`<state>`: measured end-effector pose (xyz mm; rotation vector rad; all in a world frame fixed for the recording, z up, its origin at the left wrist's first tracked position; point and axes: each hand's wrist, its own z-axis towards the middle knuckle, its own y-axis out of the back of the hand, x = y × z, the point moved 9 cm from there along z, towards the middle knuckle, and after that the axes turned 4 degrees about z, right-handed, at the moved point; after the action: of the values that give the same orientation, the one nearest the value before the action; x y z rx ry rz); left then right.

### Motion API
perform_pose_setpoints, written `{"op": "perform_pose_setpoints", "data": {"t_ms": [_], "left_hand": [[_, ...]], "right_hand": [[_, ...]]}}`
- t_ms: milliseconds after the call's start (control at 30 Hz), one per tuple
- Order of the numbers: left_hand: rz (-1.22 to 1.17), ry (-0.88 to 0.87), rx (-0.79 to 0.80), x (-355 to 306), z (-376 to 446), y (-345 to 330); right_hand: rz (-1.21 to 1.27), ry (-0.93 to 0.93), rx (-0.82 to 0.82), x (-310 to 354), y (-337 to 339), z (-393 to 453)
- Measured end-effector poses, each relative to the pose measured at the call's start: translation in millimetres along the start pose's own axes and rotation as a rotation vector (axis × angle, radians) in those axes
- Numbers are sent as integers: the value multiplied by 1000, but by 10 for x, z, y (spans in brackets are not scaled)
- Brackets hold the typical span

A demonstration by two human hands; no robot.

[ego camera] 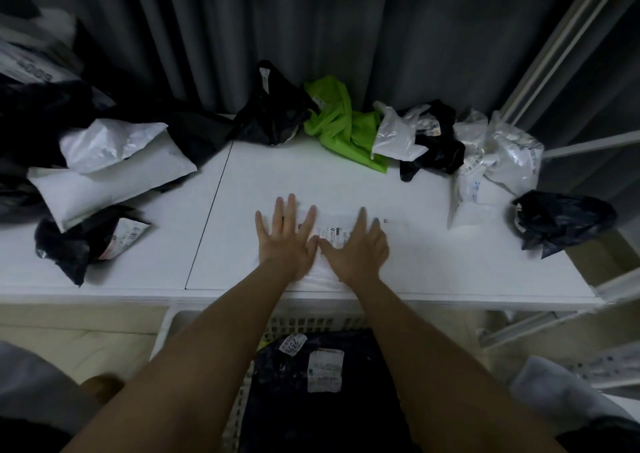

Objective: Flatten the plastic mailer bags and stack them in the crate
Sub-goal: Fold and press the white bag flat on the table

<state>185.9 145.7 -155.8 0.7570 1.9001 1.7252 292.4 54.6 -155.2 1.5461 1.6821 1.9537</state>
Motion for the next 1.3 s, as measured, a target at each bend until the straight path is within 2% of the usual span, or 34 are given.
{"op": "perform_pose_setpoints", "data": {"t_ms": [67,133,200,300,400,500,600,767,833,1067,1200,1300], "left_hand": [[-204,182,-54,166,-93,91],[-425,342,-107,380,-190,166],[-559,405,-44,528,-226,143],[-602,372,87,630,-198,52],[-626,353,146,641,-167,-10],[-574,375,172,607,-149,-35],[-565,390,190,573,-110,-59],[-816,405,247,553,-22,-226],[-941,467,200,640,-106,-174],[-1337,473,117,803,-219,-36],[-1239,457,73,829,-225,3],[-1189,588,-167,1092,-345,255]], "right_hand": [[50,-105,-69,-110,103,-84],[70,-124,-87,-129,172,-131],[125,-105,-157,-97,296,-125],[367,-60,-251,-57,453,-49],[612,-15,-305,-89,665,25],[712,10,-372,-238,936,44],[762,-40,-423,-496,1079,54],[791,-117,-480,-793,1180,0],[786,-147,-487,-866,1179,-24],[714,-164,-415,-785,989,-125],[709,-108,-325,-600,859,-133],[717,-94,-331,-534,858,-124]]}}
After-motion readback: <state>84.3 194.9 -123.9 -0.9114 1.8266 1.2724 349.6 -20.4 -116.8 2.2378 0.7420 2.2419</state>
